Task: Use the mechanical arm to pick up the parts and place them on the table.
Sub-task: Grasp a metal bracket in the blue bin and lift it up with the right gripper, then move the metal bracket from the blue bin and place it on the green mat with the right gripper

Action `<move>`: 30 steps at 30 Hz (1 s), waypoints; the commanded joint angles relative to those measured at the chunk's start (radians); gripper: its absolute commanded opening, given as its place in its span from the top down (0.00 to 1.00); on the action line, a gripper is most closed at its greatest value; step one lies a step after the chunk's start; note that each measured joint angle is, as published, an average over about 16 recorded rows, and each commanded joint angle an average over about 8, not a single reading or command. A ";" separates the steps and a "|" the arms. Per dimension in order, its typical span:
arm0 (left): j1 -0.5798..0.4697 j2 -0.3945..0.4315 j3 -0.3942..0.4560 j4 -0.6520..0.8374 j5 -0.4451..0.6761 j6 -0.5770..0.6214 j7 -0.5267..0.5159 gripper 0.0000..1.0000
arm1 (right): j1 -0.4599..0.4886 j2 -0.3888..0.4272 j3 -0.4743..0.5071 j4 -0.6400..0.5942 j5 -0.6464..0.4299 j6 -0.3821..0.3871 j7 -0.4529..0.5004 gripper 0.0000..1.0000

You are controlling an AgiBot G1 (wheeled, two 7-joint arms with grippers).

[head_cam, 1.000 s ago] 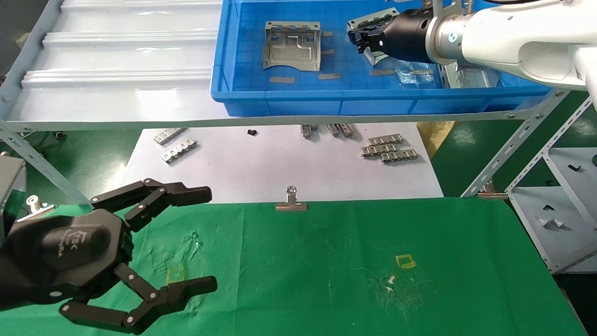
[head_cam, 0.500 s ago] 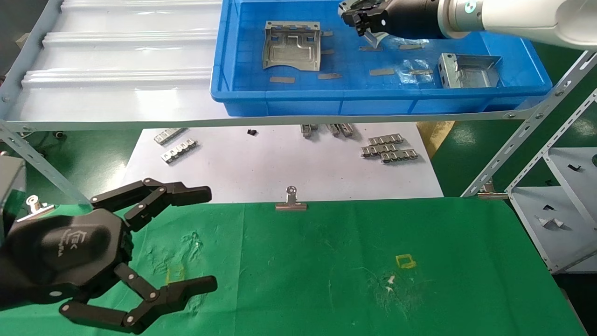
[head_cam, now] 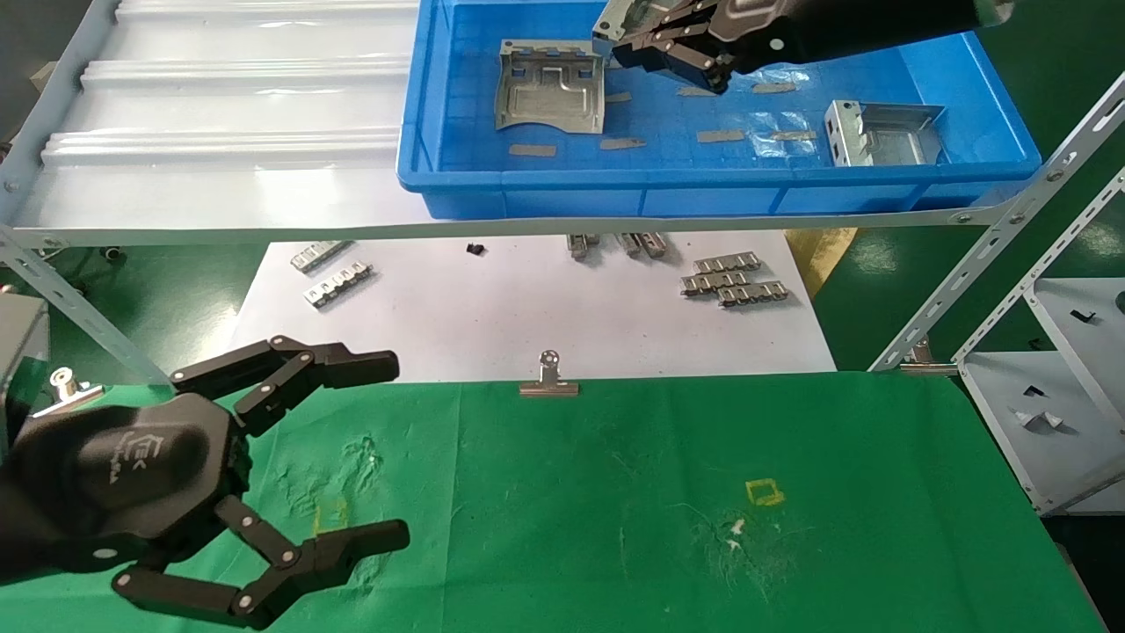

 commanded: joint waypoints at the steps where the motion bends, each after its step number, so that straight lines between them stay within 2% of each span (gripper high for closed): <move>1: 0.000 0.000 0.000 0.000 0.000 0.000 0.000 0.00 | 0.018 0.023 0.002 0.010 0.007 -0.094 -0.048 1.00; 4: 0.000 0.000 0.000 0.000 0.000 0.000 0.000 0.00 | 0.030 0.049 -0.010 0.029 0.017 -0.192 -0.099 1.00; 7: 0.000 0.000 0.000 0.000 0.000 0.000 0.000 0.00 | 0.028 0.080 -0.033 0.073 0.042 -0.239 -0.130 1.00; 12: 0.000 0.000 0.000 0.000 0.000 0.000 0.000 0.00 | -0.011 0.179 -0.109 0.254 0.152 -0.250 -0.129 1.00; 17: 0.000 0.000 0.000 0.000 0.000 0.000 0.000 0.00 | -0.050 0.313 -0.235 0.497 0.297 -0.245 -0.070 1.00; 20: 0.000 0.000 0.000 0.000 0.000 0.000 0.000 0.00 | -0.052 0.372 -0.317 0.597 0.350 -0.240 -0.032 1.00; 24: 0.000 0.000 0.000 0.000 0.000 0.000 0.000 0.00 | -0.053 0.404 -0.419 0.655 0.368 -0.234 -0.016 1.00; 30: 0.000 0.000 0.000 0.000 0.000 0.000 0.000 0.00 | -0.073 0.371 -0.558 0.635 0.338 -0.231 -0.093 1.00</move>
